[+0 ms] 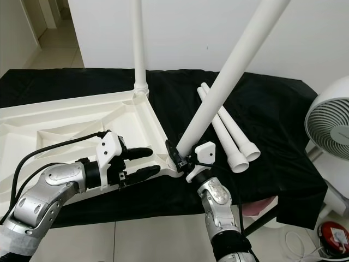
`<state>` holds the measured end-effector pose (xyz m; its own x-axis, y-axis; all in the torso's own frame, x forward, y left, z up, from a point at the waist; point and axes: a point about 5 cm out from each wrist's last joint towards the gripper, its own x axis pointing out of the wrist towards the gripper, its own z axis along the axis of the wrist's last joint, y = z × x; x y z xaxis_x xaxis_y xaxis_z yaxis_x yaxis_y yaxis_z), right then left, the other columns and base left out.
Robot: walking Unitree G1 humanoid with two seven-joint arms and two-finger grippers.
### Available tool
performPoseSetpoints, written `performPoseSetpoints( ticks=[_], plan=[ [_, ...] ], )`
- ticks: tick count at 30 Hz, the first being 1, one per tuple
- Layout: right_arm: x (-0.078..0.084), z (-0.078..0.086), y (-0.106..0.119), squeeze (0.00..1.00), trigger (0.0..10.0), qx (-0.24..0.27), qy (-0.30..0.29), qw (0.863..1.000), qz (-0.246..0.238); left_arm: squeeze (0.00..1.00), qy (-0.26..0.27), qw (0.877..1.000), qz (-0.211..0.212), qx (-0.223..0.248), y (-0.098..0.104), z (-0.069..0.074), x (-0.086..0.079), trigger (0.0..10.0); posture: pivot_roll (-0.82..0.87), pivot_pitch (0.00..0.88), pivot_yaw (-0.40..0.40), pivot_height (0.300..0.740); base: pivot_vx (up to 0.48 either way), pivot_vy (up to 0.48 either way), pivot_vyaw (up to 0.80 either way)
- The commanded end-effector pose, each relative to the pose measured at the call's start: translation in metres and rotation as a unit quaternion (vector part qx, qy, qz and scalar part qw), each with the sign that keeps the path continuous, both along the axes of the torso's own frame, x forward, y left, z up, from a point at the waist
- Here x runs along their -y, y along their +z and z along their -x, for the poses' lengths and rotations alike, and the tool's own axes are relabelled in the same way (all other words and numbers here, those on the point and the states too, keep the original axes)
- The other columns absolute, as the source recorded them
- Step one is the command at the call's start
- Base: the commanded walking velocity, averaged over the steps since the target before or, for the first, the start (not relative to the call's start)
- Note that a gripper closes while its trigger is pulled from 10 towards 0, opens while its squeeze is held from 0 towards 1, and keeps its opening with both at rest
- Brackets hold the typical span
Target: Building children table
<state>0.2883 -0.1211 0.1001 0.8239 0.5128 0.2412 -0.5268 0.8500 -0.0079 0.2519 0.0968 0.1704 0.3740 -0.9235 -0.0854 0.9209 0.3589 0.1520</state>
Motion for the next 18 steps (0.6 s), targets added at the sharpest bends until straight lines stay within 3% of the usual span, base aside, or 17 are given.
performPoseSetpoints(
  ticks=[1, 12, 18],
  plan=[
    [0.004, 0.012, -0.037, 0.0, 10.0, -0.093, 0.003, 0.995, 0.038, 0.0, -0.012, 1.0, 0.001, 0.0, 0.003, 0.002, 0.002, 10.0, -0.02, 0.0, -0.015, 0.74, 0.0, 0.0, 0.0],
    [-0.005, -0.001, -0.037, 0.0, 10.0, -0.128, 0.038, 0.984, 0.118, 0.0, -0.012, 1.0, 0.001, 0.003, 0.004, 0.001, 0.002, 10.0, -0.02, 0.0, -0.018, 0.74, 0.0, 0.0, 0.0],
    [-0.005, -0.004, -0.031, 0.0, 10.0, -0.119, 0.084, 0.976, 0.159, 0.0, -0.01, 1.0, 0.002, 0.003, 0.004, 0.001, 0.002, 10.0, -0.01, 0.0, -0.023, 0.74, 0.0, 0.0, 0.0]
  ],
)
